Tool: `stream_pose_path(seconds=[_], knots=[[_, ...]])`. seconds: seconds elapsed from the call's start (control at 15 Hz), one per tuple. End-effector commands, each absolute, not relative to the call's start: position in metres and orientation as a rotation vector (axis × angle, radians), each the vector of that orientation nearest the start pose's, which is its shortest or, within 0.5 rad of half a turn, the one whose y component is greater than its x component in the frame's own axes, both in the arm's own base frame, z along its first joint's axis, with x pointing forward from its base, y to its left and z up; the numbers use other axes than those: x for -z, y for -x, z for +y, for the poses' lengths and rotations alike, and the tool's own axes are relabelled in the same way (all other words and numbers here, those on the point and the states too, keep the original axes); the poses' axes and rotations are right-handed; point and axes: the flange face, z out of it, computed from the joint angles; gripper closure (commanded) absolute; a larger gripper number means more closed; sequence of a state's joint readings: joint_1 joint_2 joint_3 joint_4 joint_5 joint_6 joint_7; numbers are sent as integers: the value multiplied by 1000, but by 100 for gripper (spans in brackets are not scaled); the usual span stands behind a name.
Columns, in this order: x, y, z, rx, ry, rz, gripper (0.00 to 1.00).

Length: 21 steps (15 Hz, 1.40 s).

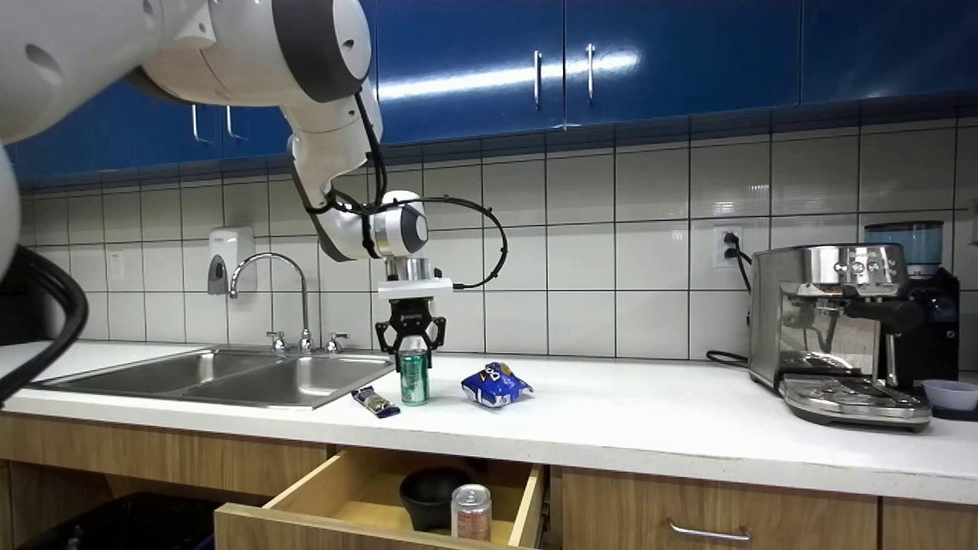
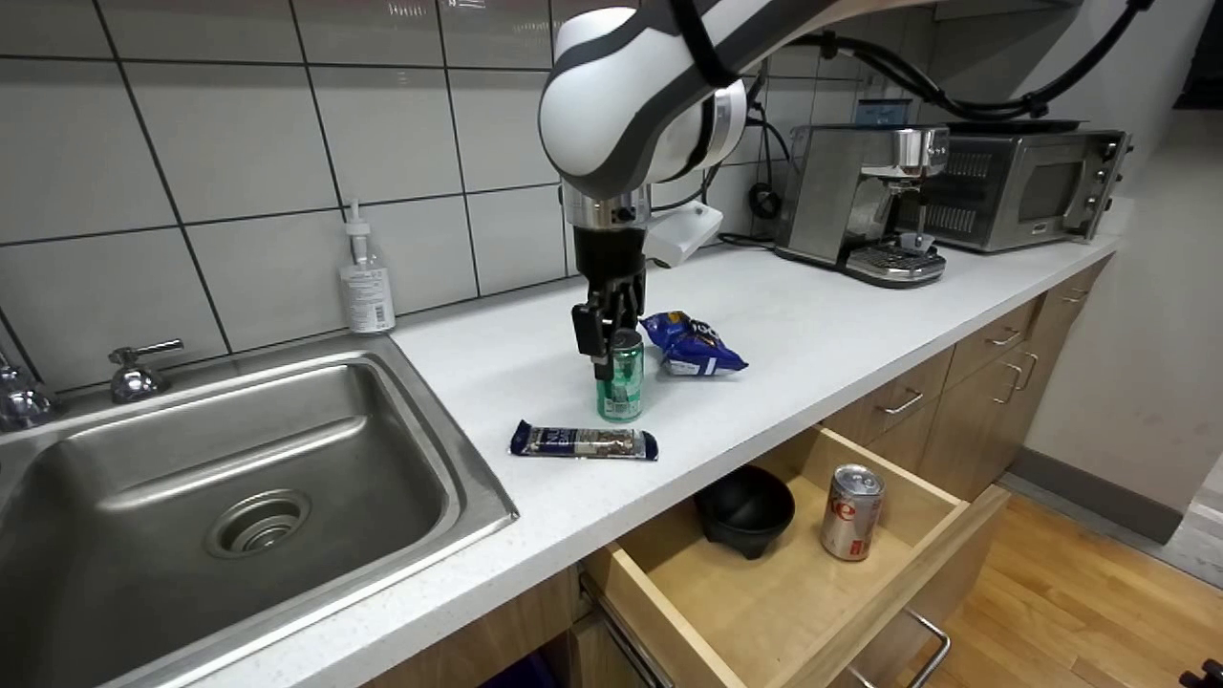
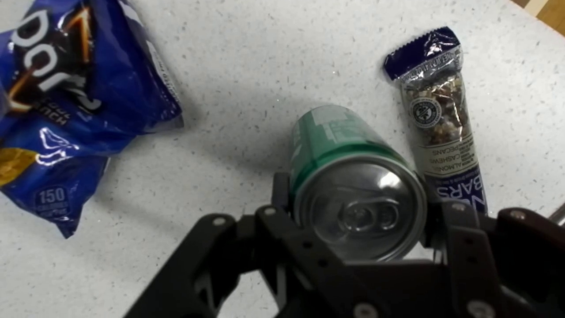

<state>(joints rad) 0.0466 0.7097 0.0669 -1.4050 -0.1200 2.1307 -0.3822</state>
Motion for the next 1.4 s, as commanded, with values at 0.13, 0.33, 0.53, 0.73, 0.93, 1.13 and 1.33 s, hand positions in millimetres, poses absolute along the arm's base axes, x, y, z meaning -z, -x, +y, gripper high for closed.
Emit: stream_pose_path(seconds=[0.13,0.33,0.53,0.73,0.93,1.13,1.33], knots=[[-298,-726,65,40,3090,-894,62],[-303,-724,65,44,3085,-883,62],[-309,-720,64,31,3084,-876,62],[-315,-716,64,36,3085,-876,62],[-319,-712,64,38,3082,-875,62],[-325,-702,66,39,3081,-851,62],[-327,-691,69,42,3091,-786,62]])
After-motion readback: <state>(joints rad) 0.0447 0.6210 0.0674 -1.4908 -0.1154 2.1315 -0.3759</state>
